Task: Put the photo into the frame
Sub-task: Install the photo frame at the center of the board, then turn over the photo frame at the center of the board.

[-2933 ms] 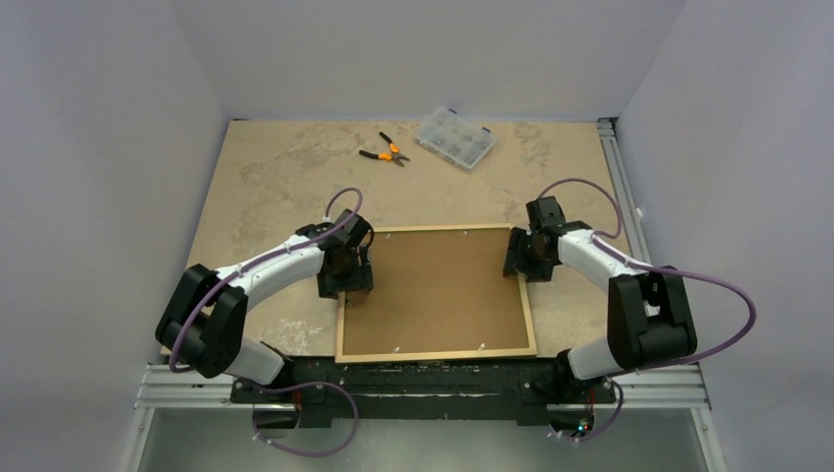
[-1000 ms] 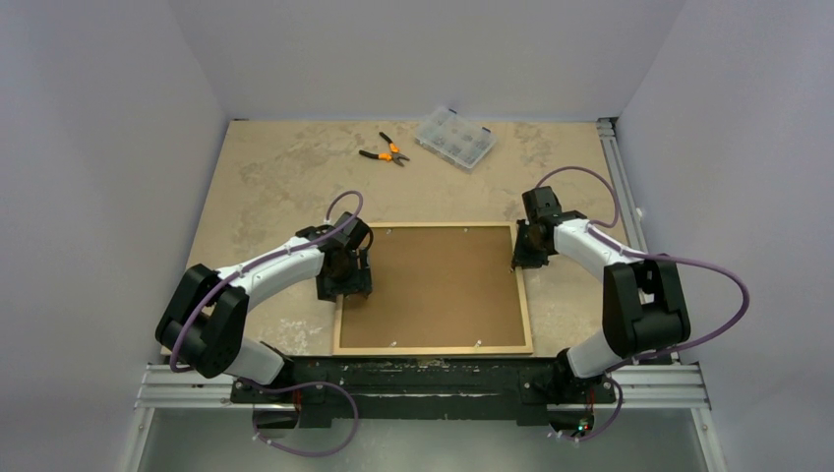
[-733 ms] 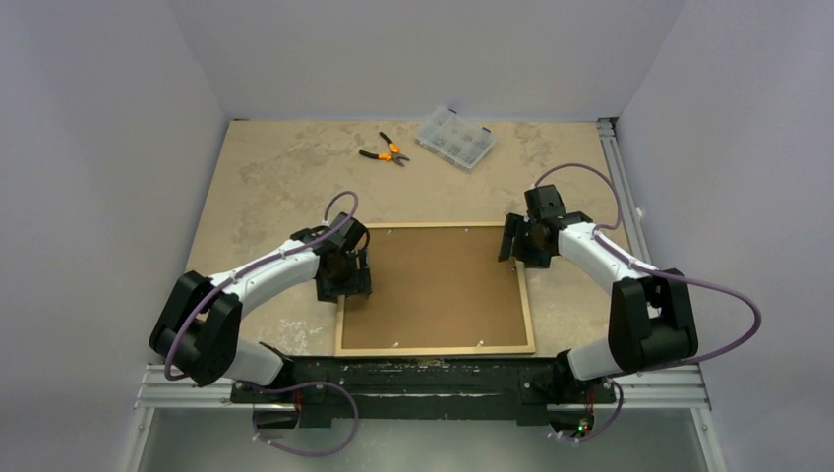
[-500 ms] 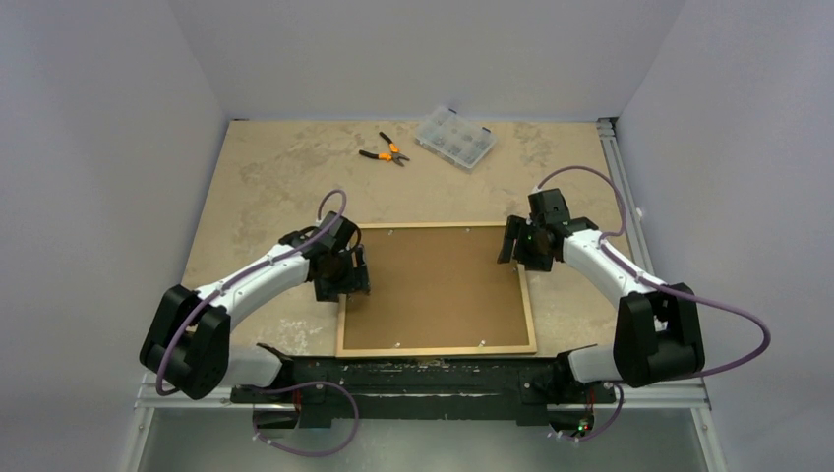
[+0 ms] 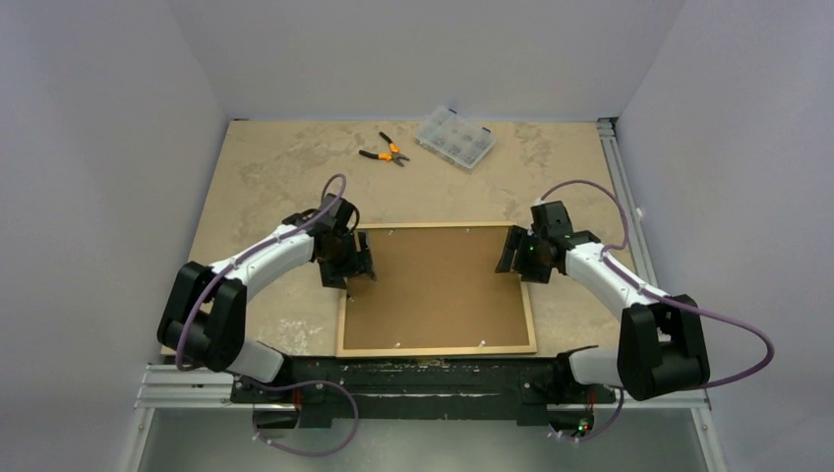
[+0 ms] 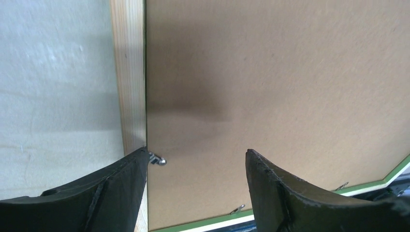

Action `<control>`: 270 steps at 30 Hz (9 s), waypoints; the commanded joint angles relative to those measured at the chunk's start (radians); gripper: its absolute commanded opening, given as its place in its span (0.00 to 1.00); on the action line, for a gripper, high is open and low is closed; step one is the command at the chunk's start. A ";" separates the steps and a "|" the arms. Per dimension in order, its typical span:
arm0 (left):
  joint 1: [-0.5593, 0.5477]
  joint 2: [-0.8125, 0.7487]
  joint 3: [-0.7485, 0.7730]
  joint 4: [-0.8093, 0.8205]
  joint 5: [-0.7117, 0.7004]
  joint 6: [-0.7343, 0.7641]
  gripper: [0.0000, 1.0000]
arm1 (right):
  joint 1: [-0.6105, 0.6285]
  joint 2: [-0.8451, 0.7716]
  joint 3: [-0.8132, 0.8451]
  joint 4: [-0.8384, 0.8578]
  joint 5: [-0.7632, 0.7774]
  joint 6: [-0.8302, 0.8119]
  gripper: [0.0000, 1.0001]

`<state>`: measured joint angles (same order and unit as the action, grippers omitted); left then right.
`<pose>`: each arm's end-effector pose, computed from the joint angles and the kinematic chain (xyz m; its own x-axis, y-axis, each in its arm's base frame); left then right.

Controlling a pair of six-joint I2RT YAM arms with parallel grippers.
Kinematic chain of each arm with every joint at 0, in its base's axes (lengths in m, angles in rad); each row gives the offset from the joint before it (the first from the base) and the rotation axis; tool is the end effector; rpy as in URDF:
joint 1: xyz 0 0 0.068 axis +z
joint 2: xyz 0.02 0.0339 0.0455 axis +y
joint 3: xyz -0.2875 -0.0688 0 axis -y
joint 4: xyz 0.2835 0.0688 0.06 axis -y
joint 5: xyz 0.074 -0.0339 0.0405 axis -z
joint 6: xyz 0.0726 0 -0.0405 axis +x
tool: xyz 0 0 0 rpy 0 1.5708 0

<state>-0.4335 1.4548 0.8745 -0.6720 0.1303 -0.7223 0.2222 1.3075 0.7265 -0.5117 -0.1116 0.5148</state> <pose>0.2705 -0.1356 0.1552 -0.9464 -0.2843 -0.1534 -0.2296 0.9260 -0.2996 0.2736 0.0701 0.1559 -0.8862 0.3014 -0.3518 0.1923 0.9302 0.3126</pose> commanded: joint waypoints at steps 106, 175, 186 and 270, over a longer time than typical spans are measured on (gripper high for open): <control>-1.113 0.224 0.310 -0.216 -1.226 0.126 0.65 | 0.327 -0.099 0.274 -0.217 -0.207 0.267 0.00; -1.120 -0.530 0.281 -0.185 -0.543 0.341 0.00 | 0.668 -0.411 0.254 0.338 -0.708 -1.339 0.84; -1.119 -0.544 0.273 -0.184 -0.551 0.339 0.00 | 0.668 -0.472 0.261 0.205 -0.653 -1.424 0.87; -0.970 -0.537 0.294 -0.403 -0.821 -0.276 0.94 | 0.317 -0.232 -0.143 0.675 -0.482 0.146 0.00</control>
<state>-1.4670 0.8635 1.1797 -0.9997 -0.7601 -0.8467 0.5617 1.0565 0.6231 0.1440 -0.4862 0.6437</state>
